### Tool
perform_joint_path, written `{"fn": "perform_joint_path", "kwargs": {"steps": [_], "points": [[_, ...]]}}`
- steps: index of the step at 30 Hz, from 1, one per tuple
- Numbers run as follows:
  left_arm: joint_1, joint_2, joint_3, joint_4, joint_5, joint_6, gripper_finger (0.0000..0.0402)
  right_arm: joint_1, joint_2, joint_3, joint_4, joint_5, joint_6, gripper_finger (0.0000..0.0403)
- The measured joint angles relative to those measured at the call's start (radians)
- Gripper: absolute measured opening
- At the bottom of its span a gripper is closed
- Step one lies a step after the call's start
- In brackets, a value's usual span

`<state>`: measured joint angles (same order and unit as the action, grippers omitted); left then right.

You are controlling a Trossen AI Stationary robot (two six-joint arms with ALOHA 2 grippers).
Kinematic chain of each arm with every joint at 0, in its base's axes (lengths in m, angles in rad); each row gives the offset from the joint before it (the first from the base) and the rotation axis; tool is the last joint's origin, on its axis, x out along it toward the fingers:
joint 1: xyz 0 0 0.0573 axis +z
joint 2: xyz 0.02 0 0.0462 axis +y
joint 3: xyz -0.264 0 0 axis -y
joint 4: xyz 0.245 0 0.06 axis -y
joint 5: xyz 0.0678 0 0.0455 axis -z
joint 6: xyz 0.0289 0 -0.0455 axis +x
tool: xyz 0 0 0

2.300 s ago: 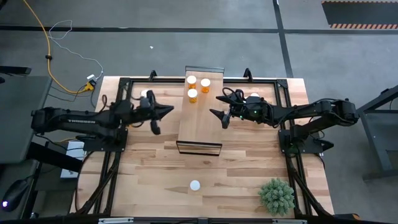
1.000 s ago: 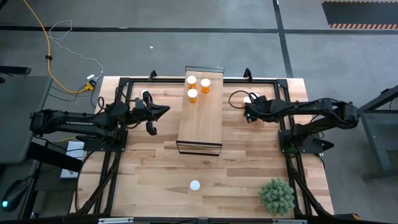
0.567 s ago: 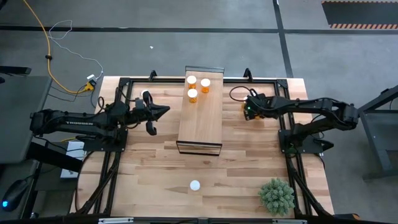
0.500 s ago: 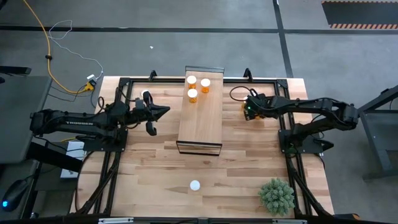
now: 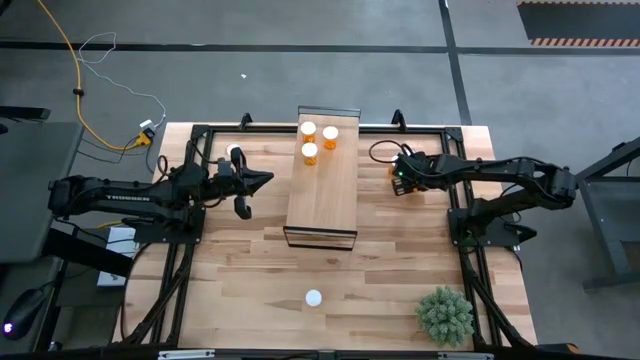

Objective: Pick and place medicine bottles onto shelf by color
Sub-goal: Put the orange pill bottle on the shelf

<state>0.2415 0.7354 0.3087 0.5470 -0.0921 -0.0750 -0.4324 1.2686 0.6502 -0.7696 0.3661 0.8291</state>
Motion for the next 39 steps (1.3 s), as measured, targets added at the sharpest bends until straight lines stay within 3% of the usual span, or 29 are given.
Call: {"fn": "perform_joint_path", "kwargs": {"steps": [7, 13, 21, 29, 39], "points": [[0.000, 0.000, 0.000, 0.000, 0.000, 0.000, 0.0000, 0.000, 0.000, 0.003, -0.008, -0.003, -0.026, 0.0201], [0.000, 0.000, 0.000, 0.000, 0.000, 0.000, 0.0000, 0.020, 0.000, 0.093, -0.147, -0.047, -0.057, 0.0210], [0.000, 0.000, 0.000, 0.000, 0.000, 0.000, 0.0000, 0.146, 0.000, 0.390, -0.303, -0.130, -0.174, 0.0211], [0.000, 0.000, 0.000, 0.000, 0.000, 0.000, 0.0000, 0.267, 0.013, 0.679, -0.158, -0.071, -0.270, 0.0211], [0.000, 0.000, 0.000, 0.003, -0.002, 0.000, 0.0000, 0.254, 0.324, 1.010, -0.214, -0.067, -0.433, 0.0211]]}}
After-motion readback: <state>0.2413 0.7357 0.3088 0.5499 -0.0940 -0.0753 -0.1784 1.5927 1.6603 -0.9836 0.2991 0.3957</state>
